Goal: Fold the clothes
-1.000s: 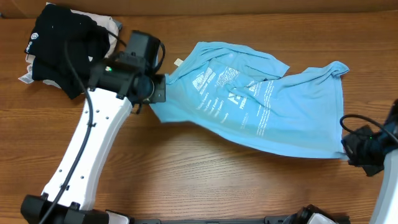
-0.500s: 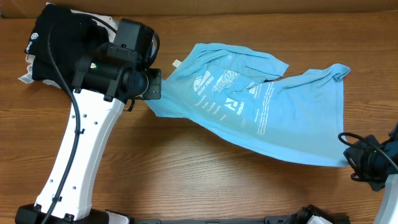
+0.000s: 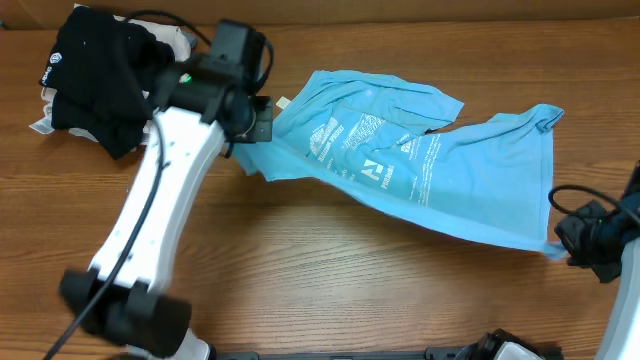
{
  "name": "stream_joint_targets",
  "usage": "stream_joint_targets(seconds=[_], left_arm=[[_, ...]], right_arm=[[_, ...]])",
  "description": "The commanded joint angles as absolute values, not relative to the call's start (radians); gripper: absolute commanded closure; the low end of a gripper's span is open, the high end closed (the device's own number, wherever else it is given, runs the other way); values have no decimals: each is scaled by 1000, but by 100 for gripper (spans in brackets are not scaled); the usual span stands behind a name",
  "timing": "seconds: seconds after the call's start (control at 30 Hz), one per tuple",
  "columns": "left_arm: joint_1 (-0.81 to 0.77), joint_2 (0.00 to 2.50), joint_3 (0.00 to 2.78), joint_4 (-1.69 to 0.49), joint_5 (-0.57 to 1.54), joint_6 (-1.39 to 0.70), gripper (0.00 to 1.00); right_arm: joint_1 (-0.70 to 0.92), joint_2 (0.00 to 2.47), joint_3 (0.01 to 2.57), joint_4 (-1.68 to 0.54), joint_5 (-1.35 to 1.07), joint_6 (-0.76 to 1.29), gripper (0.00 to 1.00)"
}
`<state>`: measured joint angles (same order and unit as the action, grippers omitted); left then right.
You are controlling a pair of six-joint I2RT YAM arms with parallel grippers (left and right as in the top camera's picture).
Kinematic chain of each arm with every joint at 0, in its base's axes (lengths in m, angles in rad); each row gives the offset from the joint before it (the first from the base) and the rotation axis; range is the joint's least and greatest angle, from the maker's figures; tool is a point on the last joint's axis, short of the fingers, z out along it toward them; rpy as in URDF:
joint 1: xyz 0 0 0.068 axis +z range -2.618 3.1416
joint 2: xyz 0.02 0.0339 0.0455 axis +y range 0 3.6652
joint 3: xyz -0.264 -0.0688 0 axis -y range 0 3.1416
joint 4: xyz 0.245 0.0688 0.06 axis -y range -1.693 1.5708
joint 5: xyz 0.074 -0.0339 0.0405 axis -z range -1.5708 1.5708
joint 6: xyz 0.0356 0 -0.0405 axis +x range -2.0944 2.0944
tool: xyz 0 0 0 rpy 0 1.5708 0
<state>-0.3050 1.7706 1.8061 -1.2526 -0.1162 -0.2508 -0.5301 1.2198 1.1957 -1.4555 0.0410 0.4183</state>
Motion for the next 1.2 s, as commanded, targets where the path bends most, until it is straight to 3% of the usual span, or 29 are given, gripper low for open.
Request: stream_joint_targets(seconds=[0.0, 0.6, 0.8, 0.87, 0.93, 1.03, 1.17], left_arm=[[-299, 1855, 1806, -1206, -138, -232, 96], [-302, 2089, 1806, -889, -111, -273, 96], [-303, 2117, 1806, -863, -104, -273, 90], [-303, 2121, 1806, -858, -104, -273, 82], [-303, 2121, 1806, -855, -104, -273, 66], [-303, 2121, 1806, -851, -105, -272, 36], [-295, 2120, 1808, -841, -107, -265, 2]], right_arm=[[-534, 1268, 1188, -1424, 59, 415, 96], [-534, 1568, 1188, -1162, 35, 418, 96], [-532, 1607, 1188, -1111, 28, 418, 96], [-532, 1614, 1188, -1104, 28, 418, 96], [-532, 1623, 1188, -1097, 28, 418, 94], [-532, 1629, 1188, -1082, 27, 418, 59], [-532, 1629, 1189, -1053, 20, 418, 25]])
